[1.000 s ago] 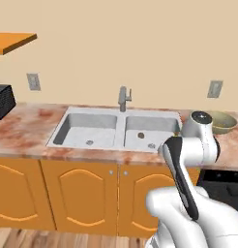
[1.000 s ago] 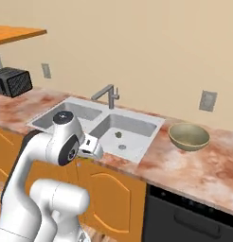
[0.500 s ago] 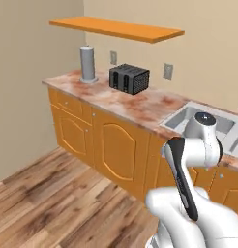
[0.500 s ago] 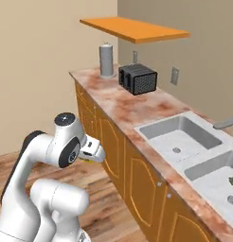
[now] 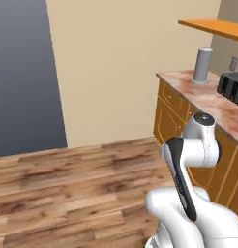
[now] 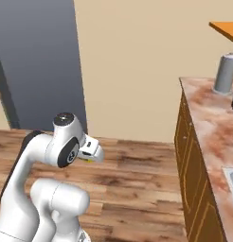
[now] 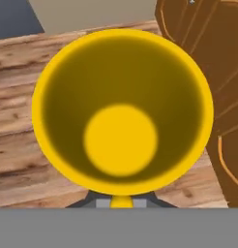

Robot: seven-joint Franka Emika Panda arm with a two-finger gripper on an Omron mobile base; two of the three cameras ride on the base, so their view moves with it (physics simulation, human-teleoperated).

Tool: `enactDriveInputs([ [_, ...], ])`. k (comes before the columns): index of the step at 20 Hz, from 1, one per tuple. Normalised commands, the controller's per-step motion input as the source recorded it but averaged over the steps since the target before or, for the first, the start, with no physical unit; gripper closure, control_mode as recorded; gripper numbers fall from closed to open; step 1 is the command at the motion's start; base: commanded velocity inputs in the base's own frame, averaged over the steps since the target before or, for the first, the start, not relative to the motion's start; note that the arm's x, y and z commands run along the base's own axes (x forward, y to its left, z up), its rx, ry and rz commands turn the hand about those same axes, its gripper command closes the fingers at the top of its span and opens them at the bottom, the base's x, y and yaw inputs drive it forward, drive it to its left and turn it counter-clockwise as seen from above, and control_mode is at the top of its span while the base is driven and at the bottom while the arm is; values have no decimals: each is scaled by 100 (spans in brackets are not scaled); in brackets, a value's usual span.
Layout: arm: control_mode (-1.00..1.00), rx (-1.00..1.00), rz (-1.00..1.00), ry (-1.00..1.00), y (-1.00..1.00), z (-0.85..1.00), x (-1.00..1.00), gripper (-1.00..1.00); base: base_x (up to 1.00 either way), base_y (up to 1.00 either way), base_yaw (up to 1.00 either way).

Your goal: Clear the mugs and bowl far away from the sink.

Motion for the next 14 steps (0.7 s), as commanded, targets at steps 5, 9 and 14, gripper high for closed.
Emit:
enactDriveInputs([
  [5,100,0,0,0,0,0,0,100,0,21,98],
  [9,100,0,0,0,0,0,0,100,0,17,99],
  [14,100,0,0,0,0,0,0,100,0,16,97],
])
